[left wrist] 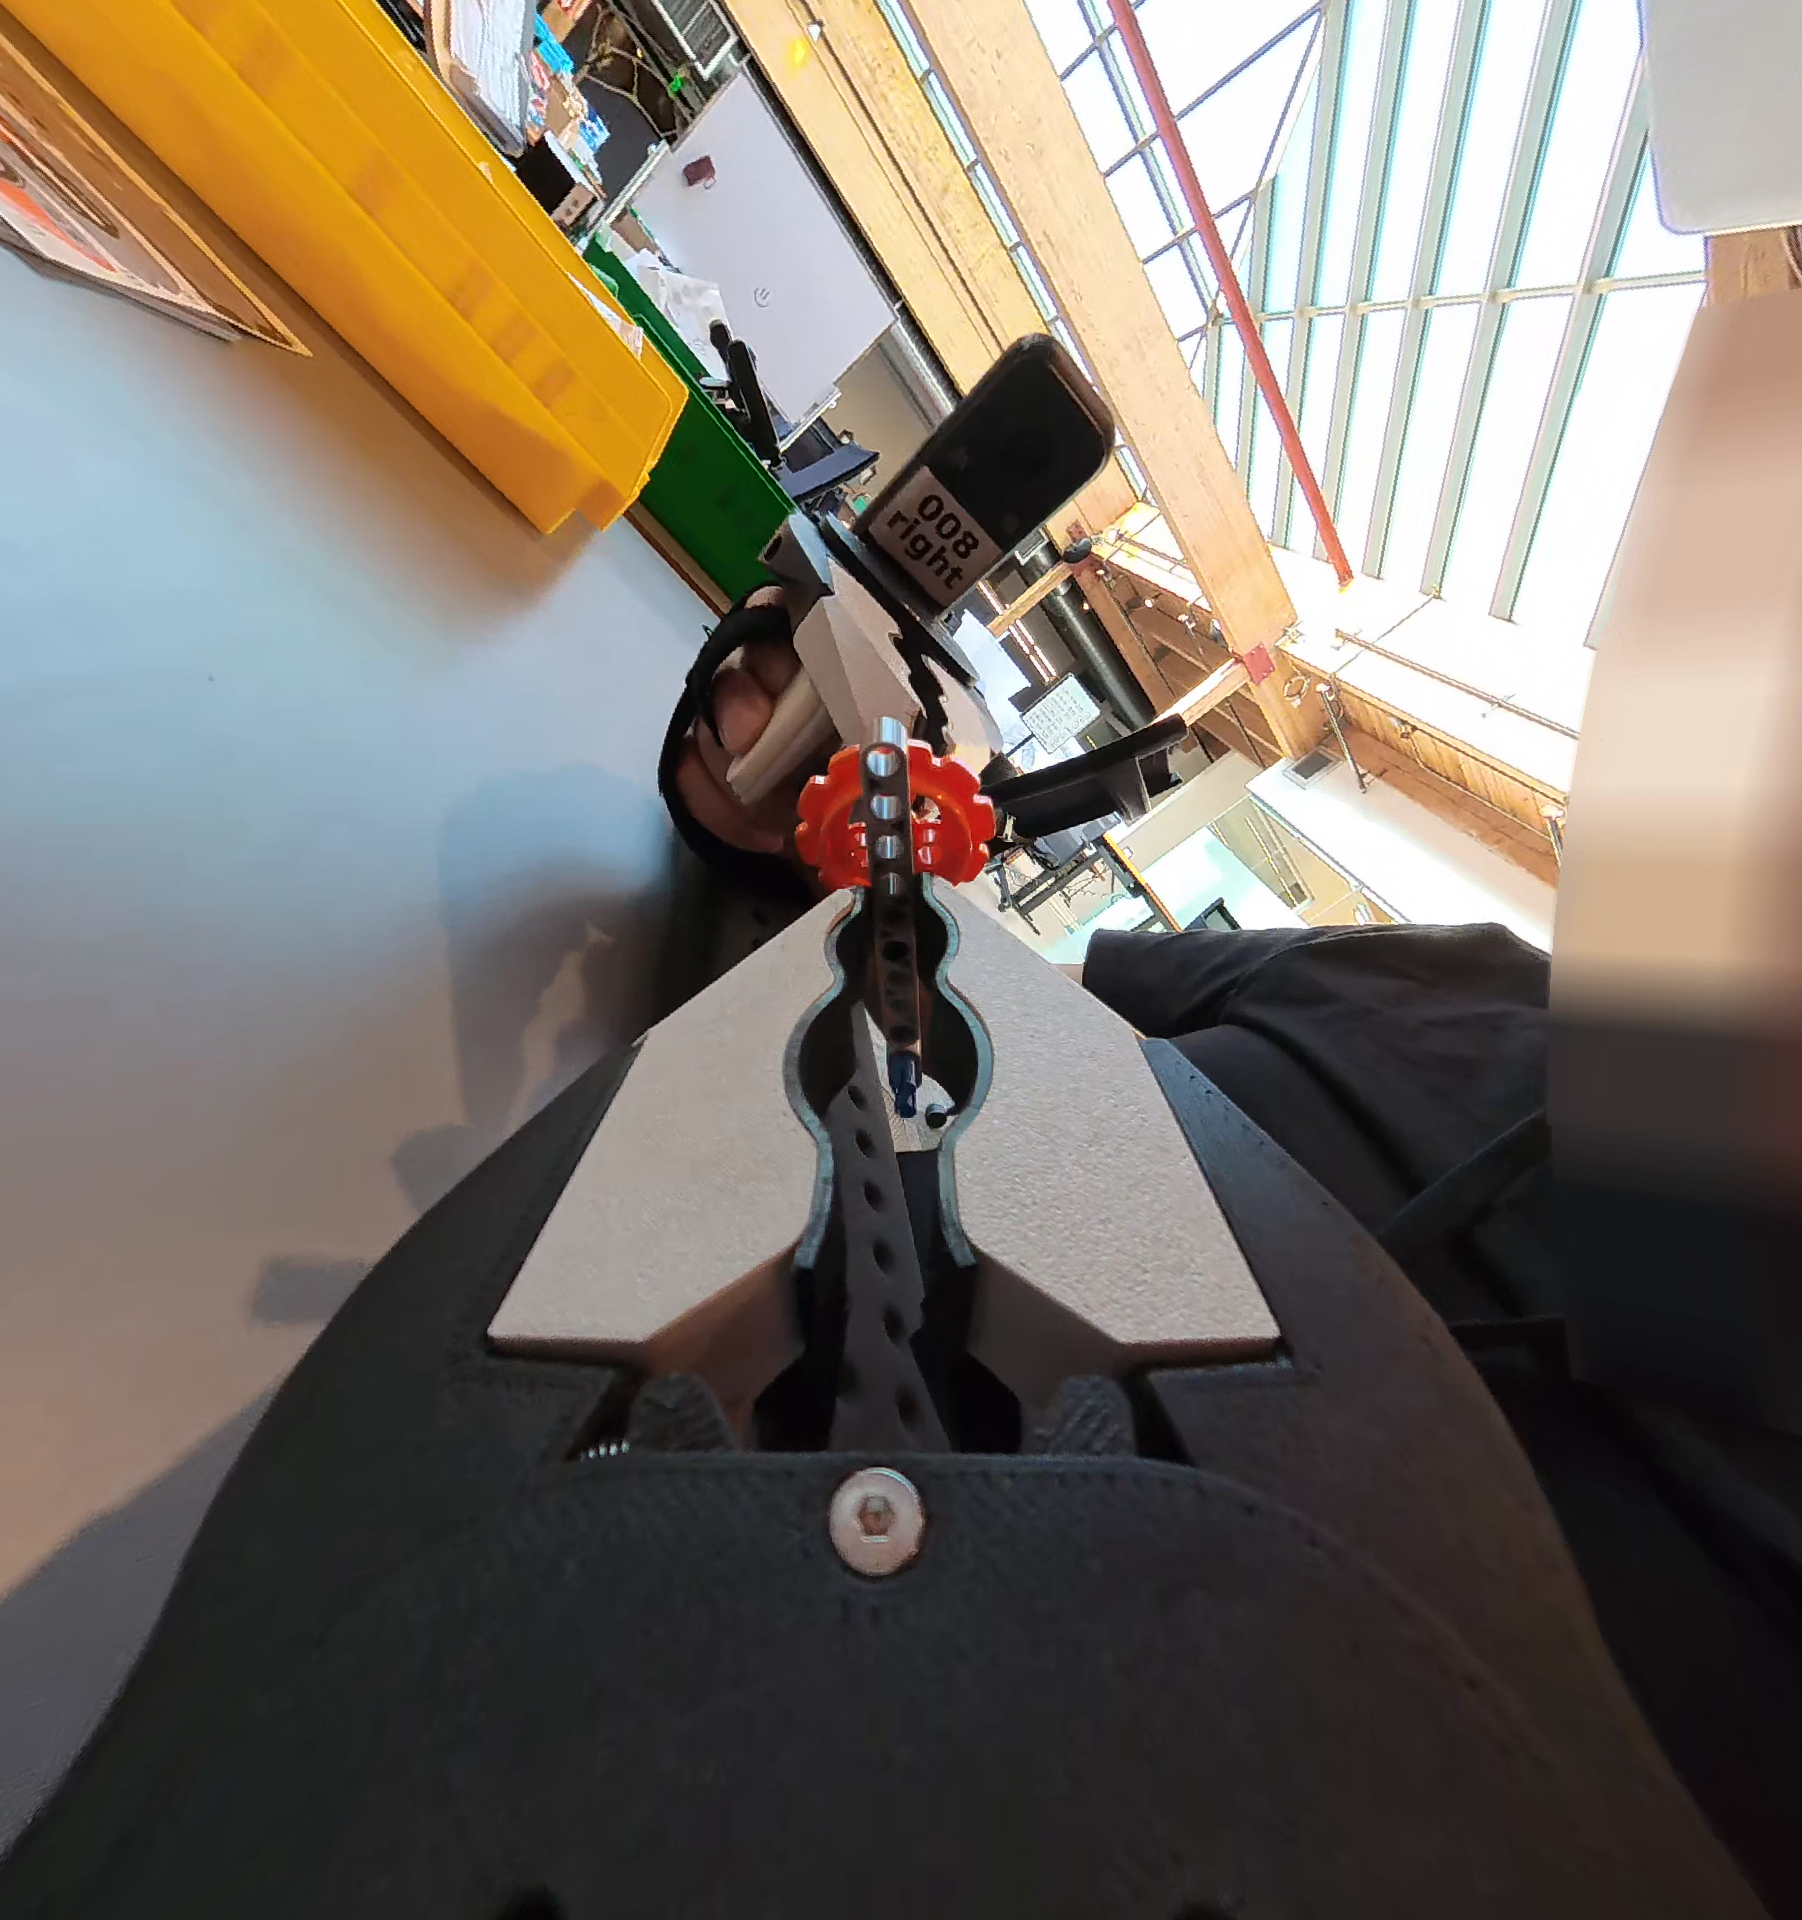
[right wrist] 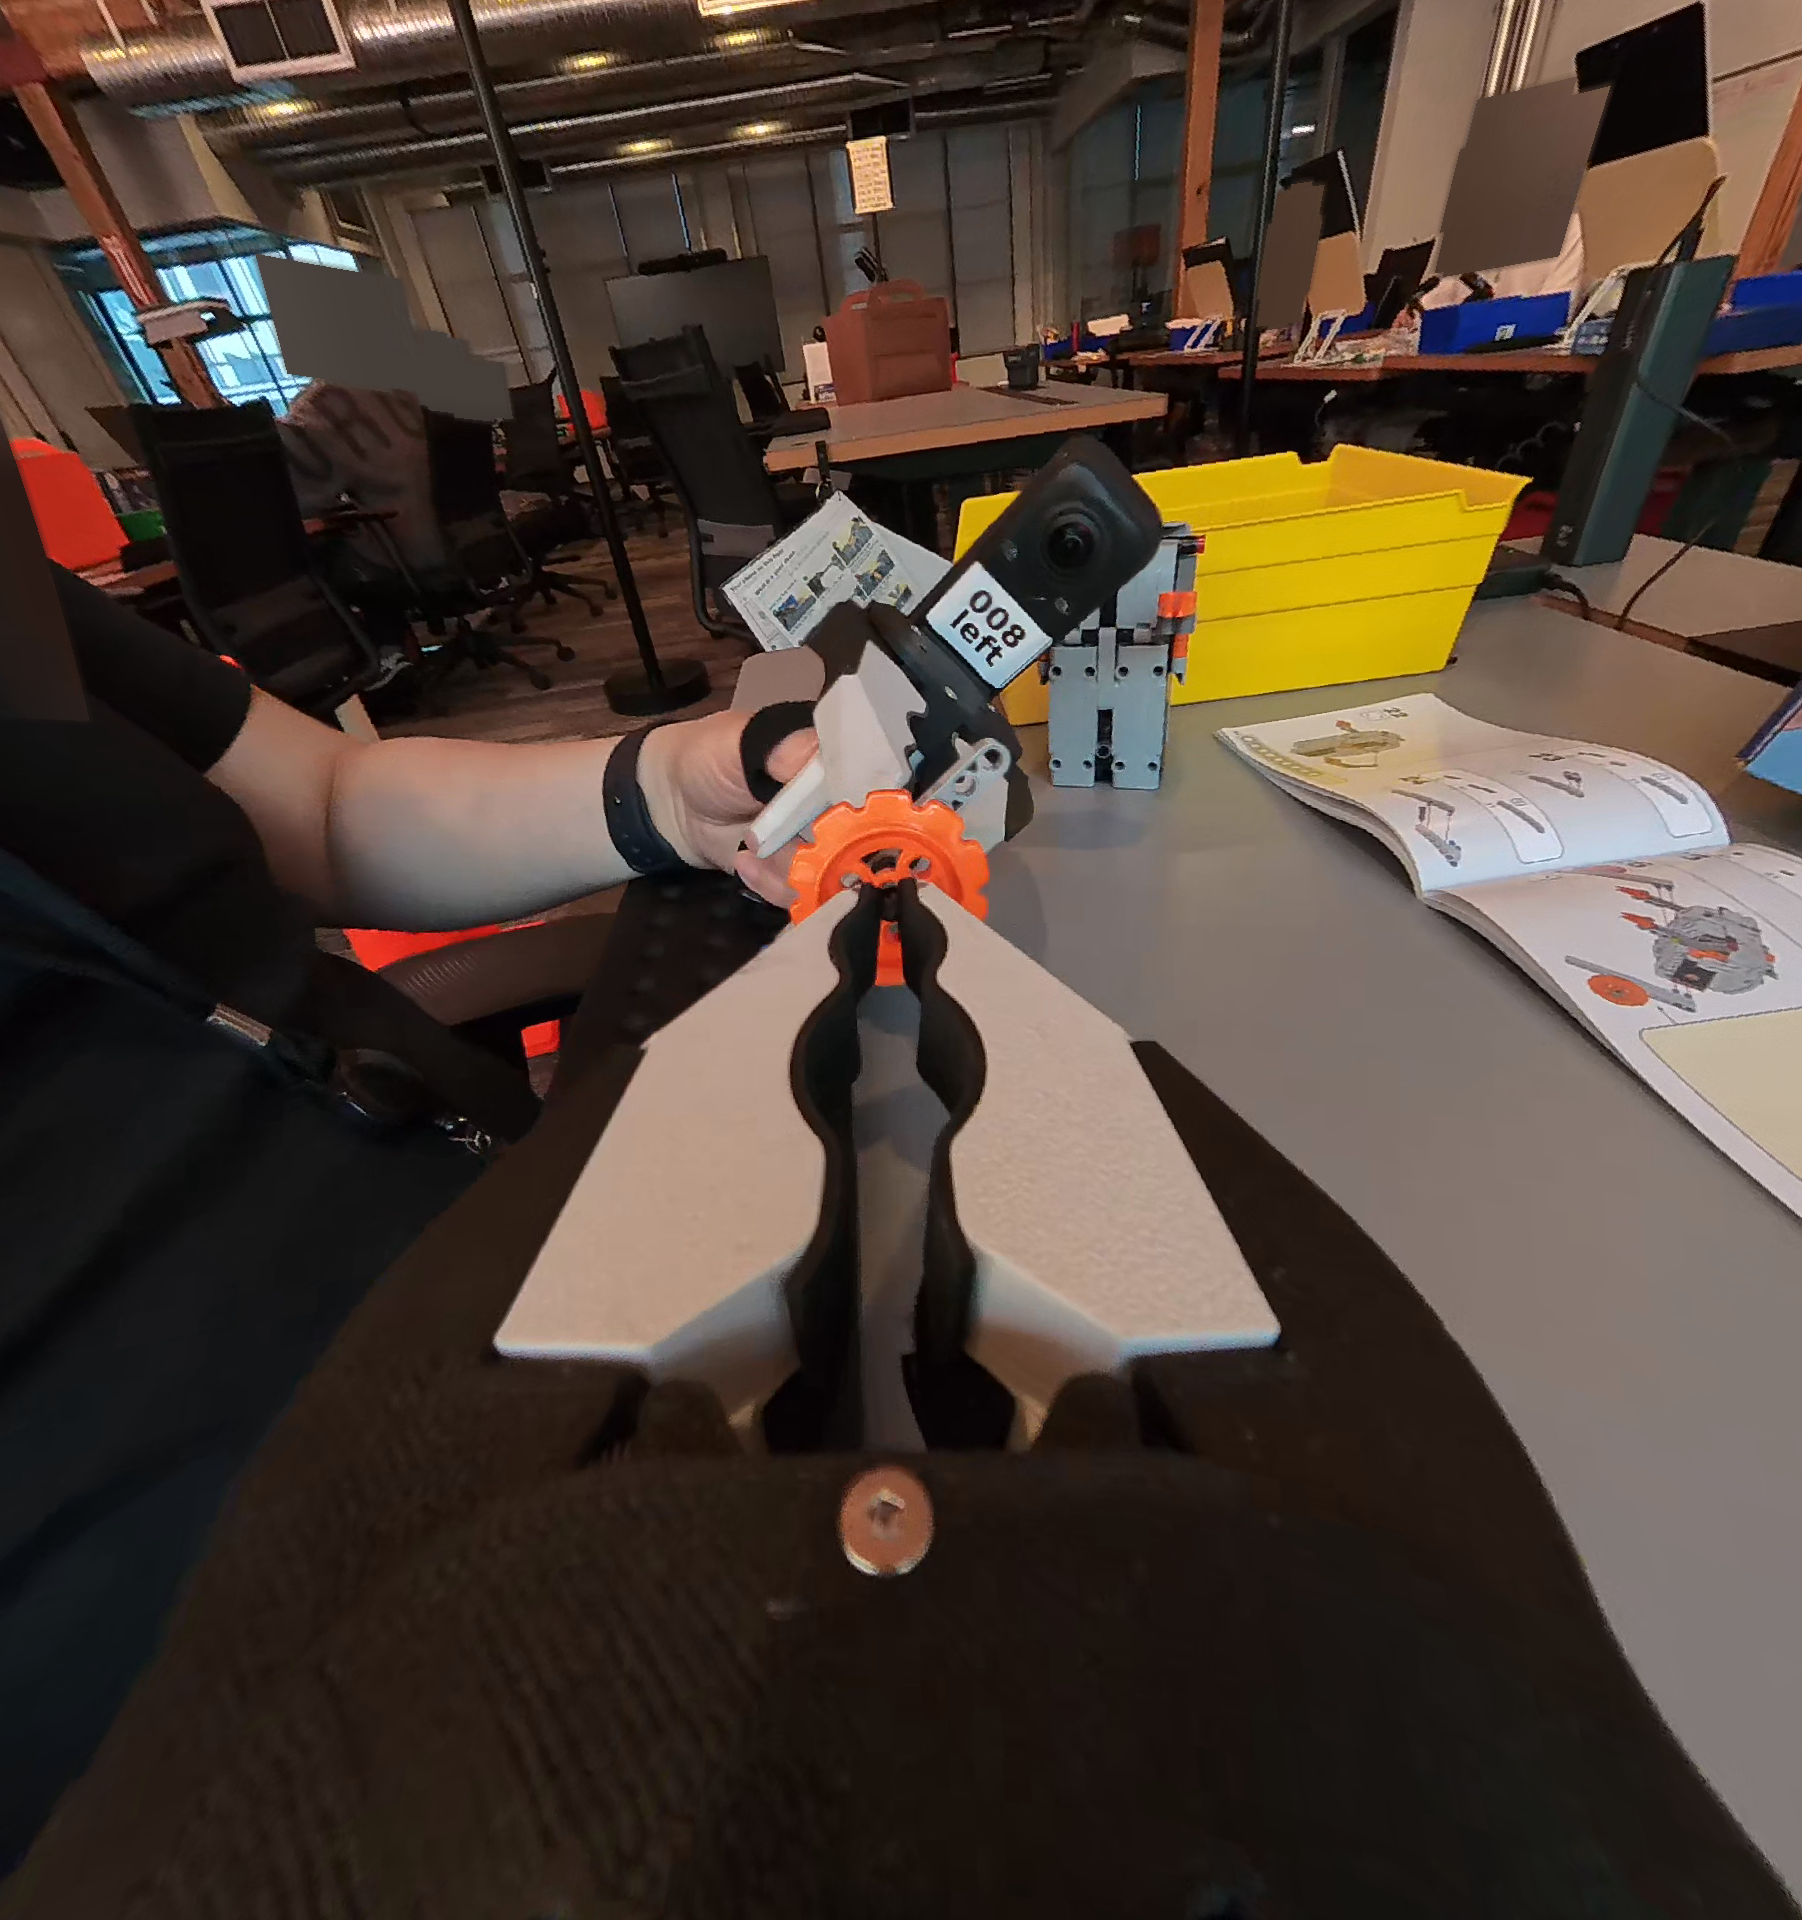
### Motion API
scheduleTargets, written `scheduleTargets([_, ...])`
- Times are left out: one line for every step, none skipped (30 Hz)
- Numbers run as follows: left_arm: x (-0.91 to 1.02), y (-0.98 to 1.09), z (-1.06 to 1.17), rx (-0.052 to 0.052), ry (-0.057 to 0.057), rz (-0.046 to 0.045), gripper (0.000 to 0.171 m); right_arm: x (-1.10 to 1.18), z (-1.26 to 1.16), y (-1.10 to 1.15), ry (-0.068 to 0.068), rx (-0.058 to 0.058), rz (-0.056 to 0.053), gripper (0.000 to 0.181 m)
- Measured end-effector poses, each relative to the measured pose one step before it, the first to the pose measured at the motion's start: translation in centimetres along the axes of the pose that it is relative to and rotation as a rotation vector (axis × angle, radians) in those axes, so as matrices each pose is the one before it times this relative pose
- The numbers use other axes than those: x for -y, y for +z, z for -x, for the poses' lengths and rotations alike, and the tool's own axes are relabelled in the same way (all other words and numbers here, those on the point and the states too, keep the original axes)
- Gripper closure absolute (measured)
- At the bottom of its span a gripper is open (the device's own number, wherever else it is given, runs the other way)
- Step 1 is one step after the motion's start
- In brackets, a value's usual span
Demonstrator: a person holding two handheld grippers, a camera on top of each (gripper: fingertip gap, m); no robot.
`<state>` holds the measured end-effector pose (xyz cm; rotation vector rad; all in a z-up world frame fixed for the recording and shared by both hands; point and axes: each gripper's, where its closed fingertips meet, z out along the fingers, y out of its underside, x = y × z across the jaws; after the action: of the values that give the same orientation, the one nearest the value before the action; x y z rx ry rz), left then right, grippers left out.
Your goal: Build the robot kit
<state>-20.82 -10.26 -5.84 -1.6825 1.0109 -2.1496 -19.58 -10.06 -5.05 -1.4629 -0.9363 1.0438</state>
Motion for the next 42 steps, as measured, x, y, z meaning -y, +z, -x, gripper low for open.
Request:
scheduleTargets([-0.011,-0.014,0.064,0.0015,-0.0041,0.00033,0.167,-0.11,-0.031,0.01,-0.0028,-0.0026,0.0064,0.179])
scheduleTargets([-0.033,0.009,-0.027,-0.0042,-0.0032,0.00223,0.167,-0.013,0.055,-0.015,0.0006,0.0026,0.0,0.179])
scheduleTargets([-0.05,0.016,0.007,-0.0035,-0.006,0.0037,0.167,-0.027,0.036,-0.012,0.0016,0.0022,0.0005,0.179])
scheduleTargets([-0.032,-0.001,0.089,-0.001,-0.0098,0.00241,0.167,-0.134,-0.03,-0.01,-0.0001,-0.003,0.0083,0.179])
scheduleTargets([-0.024,0.005,0.022,-0.0044,-0.0084,0.00165,0.167,-0.028,0.001,0.003,-0.0049,-0.0025,0.0022,0.179])
scheduleTargets([-0.024,0.006,-0.001,-0.0049,-0.0066,0.00247,0.167,-0.017,0.048,-0.003,-0.0031,-0.0005,0.0014,0.179])
scheduleTargets([-0.006,-0.008,0.074,0.0004,-0.0063,0.00031,0.167,-0.057,-0.045,0.001,0.0001,-0.0036,0.0027,0.179])
scheduleTargets([-0.01,0.011,0.039,-0.0018,-0.0059,0.00087,0.167,-0.063,-0.025,-0.005,-0.0004,-0.0016,0.0024,0.179])
scheduleTargets([-0.014,0.015,0.0,-0.0041,-0.005,0.00106,0.167,0.037,0.021,-0.012,0.001,0.001,-0.0028,0.179])
scheduleTargets([-0.005,0.005,0.041,-0.0021,-0.0058,0.00111,0.167,-0.047,-0.02,-0.005,0.0018,-0.0002,0.0022,0.179])
scheduleTargets([0.006,0.004,0.053,-0.0016,-0.0058,-0.00024,0.167,-0.013,-0.047,-0.004,0.0028,-0.0002,0.0007,0.179])
scheduleTargets([0.008,-0.001,0.023,-0.0018,-0.0038,-0.0005,0.167,0.001,-0.029,0.008,0.0039,0.0006,-0.0009,0.179])
scheduleTargets([0.004,-0.002,0.013,-0.0005,-0.0013,0.00016,0.167,0.003,-0.007,-0.004,0.0023,0.0009,-0.0007,0.179])
scheduleTargets([-0.003,0.014,0.031,0.0019,0.0009,-0.00017,0.167,-0.015,-0.028,-0.005,0.0004,-0.0018,-0.0004,0.179])
scheduleTargets([-0.025,0.018,0.013,0.0007,0.001,0.0011,0.167,-0.011,0.002,-0.015,0.0001,0.0,-0.0008,0.179])
scheduleTargets([-0.015,0.014,-0.003,-0.0001,0.0006,0.00131,0.167,0.005,0.022,-0.012,0.0003,0.0013,-0.0013,0.179])
scheduleTargets([0.007,-0.012,0.015,0.0012,0.0007,-0.00085,0.167,-0.013,-0.022,0.014,-0.0003,-0.0012,0.0011,0.179])
scheduleTargets([0.007,-0.014,-0.021,-0.0004,0.0009,-0.00119,0.167,0.011,0.005,0.027,-0.0005,0.0008,-0.0006,0.179])
scheduleTargets([0.002,-0.014,-0.001,0.0,0.0006,-0.00055,0.167,-0.003,0.001,0.015,0.0008,0.0014,0.0005,0.179])
scheduleTargets([0.003,-0.007,0.027,0.002,0.0004,-0.00037,0.167,-0.026,-0.019,0.009,0.0014,-0.0002,0.0015,0.179])
scheduleTargets([-0.018,-0.009,0.025,0.0021,0.0004,0.00056,0.167,-0.049,-0.009,0.009,-0.0004,-0.0011,0.0029,0.179])
scheduleTargets([-0.019,0.012,0.045,0.0014,-0.0019,0.00119,0.167,-0.063,-0.01,0.002,-0.0027,-0.0029,0.0035,0.179])
scheduleTargets([-0.048,0.018,0.054,0.003,-0.0017,0.00283,0.167,-0.061,-0.088,0.008,-0.003,-0.0079,0.0042,0.179])
scheduleTargets([-0.17,0.103,0.027,0.0025,0.0016,0.01157,0.167,-0.033,-0.079,0.02,-0.0006,-0.0063,0.0025,0.179])
scheduleTargets([-0.415,0.285,-0.042,0.0002,0.0057,0.02813,0.167,0.149,0.082,0.022,0.0062,0.007,-0.0081,0.179])
scheduleTargets([-0.937,0.604,0.199,0.0186,0.011,0.06517,0.167,-0.164,0.09,0.255,0.0062,0.01,0.0104,0.178])
scheduleTargets([-1.299,0.98,0.293,0.0342,0.0268,0.09457,0.166,-0.442,0.247,0.531,-0.0012,0.0163,0.0303,0.181])
scheduleTargets([-1.306,1.124,-0.124,0.0153,0.0403,0.10007,0.166,-0.886,0.384,0.78,-0.0229,0.0132,0.0667,0.181])
scheduleTargets([-0.978,0.927,-0.299,-0.0021,0.0267,0.07896,0.166,-0.389,0.226,0.662,-0.0468,-0.0006,0.0377,0.181])
scheduleTargets([-0.499,0.531,0.14,0.0103,-0.0012,0.04305,0.165,-0.762,-0.027,0.516,-0.025,-0.007,0.0592,0.181])
scheduleTargets([0.001,-0.004,0.191,0.0014,-0.0184,0.00113,0.165,-0.424,-0.459,0.164,-0.0034,-0.0245,0.0274,0.181])
scheduleTargets([0.55,-0.46,-0.169,-0.029,-0.0206,-0.04238,0.166,-0.051,-0.76,-0.263,0.0151,-0.0333,-0.0011,0.181])
scheduleTargets([0.879,-0.779,-0.15,-0.0286,-0.0228,-0.06889,0.166,0.011,-0.89,-0.544,0.0202,-0.0342,-0.0083,0.181])
scheduleTargets([0.819,-0.784,-0.019,-0.0173,-0.0223,-0.06447,0.166,0.219,-1.072,-0.718,0.0281,-0.0433,-0.0239,0.181])
scheduleTargets([0.579,-0.589,-0.036,-0.0125,-0.014,-0.04254,0.166,0.569,-0.908,-0.732,0.0365,-0.0332,-0.0468,0.171])
scheduleTargets([0.361,-0.338,-0.073,-0.0061,-0.0009,-0.02523,0.166,0.812,-0.478,-0.628,0.0444,-0.0082,-0.0575,0.159])
scheduleTargets([0.244,-0.151,-0.045,0.0023,0.0088,-0.01629,0.166,0.833,-0.033,-0.496,0.0426,0.0147,-0.0561,0.155])
scheduleTargets([0.126,-0.079,-0.094,0.0027,0.0143,-0.00947,0.166,0.724,0.411,-0.377,0.0316,0.0365,-0.0462,0.155])
scheduleTargets([0.137,-0.078,-0.155,0.0026,0.02,-0.00967,0.166,0.565,0.822,-0.243,0.0152,0.0517,-0.0332,0.154])
scheduleTargets([0.205,-0.133,-0.056,0.0116,0.0235,-0.01587,0.166,0.394,0.922,-0.094,-0.0088,0.0443,-0.0214,0.149])
scheduleTargets([0.271,-0.193,-0.041,0.0113,0.0206,-0.01979,0.166,0.249,0.967,0.053,-0.0444,0.0312,-0.0119,0.143])
scheduleTargets([0.285,-0.207,-0.101,0.0027,0.0136,-0.02106,0.166,0.069,0.839,0.196,-0.0802,0.0073,0.0042,0.137])
